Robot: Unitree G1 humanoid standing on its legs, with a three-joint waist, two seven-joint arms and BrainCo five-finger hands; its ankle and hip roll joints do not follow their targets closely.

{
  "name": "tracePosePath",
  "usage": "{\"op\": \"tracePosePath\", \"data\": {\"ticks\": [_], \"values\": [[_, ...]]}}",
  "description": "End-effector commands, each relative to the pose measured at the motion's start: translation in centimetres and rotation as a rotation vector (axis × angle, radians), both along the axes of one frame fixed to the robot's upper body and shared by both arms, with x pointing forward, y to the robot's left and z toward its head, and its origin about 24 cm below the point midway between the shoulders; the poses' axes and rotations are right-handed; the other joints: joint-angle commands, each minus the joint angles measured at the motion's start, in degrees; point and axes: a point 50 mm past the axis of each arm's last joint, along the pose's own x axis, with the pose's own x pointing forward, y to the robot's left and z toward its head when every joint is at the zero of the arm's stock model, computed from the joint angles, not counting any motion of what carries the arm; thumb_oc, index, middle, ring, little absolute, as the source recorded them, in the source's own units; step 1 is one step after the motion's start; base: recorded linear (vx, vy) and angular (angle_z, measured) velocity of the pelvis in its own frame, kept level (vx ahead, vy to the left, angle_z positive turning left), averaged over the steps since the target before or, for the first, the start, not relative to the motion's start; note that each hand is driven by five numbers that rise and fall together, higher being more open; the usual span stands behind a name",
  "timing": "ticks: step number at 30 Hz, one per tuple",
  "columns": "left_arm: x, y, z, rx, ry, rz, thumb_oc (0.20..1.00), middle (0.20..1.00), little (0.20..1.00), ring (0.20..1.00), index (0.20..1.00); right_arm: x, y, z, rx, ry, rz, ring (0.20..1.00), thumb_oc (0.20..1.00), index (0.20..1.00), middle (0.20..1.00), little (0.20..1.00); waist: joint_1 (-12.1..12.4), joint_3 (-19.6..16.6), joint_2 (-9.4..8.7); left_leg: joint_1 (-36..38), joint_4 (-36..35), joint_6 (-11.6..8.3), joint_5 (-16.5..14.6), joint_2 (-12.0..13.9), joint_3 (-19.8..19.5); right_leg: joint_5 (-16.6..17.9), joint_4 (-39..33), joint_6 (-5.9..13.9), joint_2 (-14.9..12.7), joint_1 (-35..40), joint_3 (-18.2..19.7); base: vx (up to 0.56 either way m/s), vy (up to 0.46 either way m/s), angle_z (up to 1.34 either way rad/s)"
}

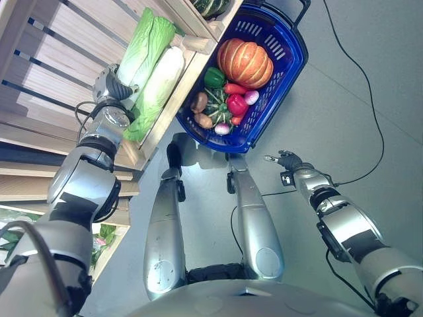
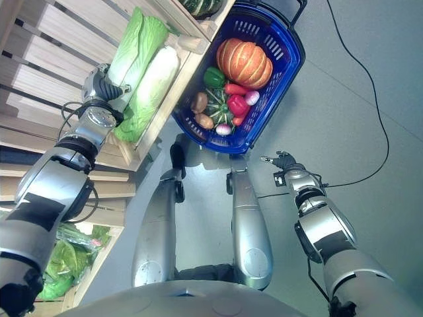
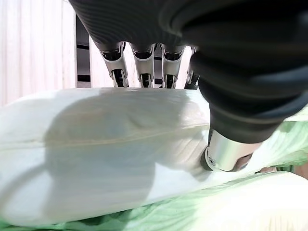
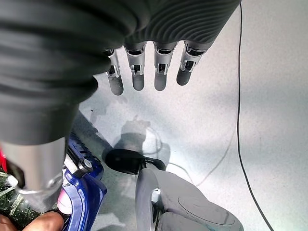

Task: Pick up fruits and vegetables into the basket

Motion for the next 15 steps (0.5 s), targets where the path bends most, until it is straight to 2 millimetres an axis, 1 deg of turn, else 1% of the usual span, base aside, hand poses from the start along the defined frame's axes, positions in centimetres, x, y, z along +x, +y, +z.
{"op": "tracePosePath", "data": {"ticks": [1, 14, 15], "values": [[-0.95, 0.93, -2.84, -0.08, 0.106, 0.056, 0.2, 0.2, 0.2, 0.2, 0.2, -0.86, -1.56, -0.46, -0.047, 0.035, -0.018, 1.0, 1.0, 1.0, 1.0, 1.0, -0.06, 0.72, 2.49, 0.76, -6.72, -0.24, 4.7, -0.57, 0.21, -6.93, 5.13, -0.08, 2.66, 2.38, -3.13, 0.0, 0.0, 0.0], [-0.87, 0.76, -2.65, -0.085, 0.084, 0.055, 0.2, 0.2, 0.2, 0.2, 0.2, -0.71, -1.65, -0.25, -0.045, 0.032, -0.021, 1.0, 1.0, 1.0, 1.0, 1.0, 0.12, 0.72, 2.63, 0.64, -6.82, -0.26, 4.7, -0.64, 0.29, -6.91, 4.99, 0.02, 2.52, 2.35, -3.27, 0.0, 0.0, 0.0], [-0.87, 0.76, -2.57, -0.085, 0.071, 0.058, 0.335, 0.335, 0.335, 0.335, 0.335, -0.64, -1.67, -0.17, -0.045, 0.032, -0.02, 1.0, 1.0, 1.0, 1.0, 1.0, 0.13, 0.72, 2.63, 0.7, -6.9, -0.27, 4.73, -0.62, 0.3, -6.9, 4.94, 0.02, 2.53, 2.39, -3.27, 0.0, 0.0, 0.0]]}}
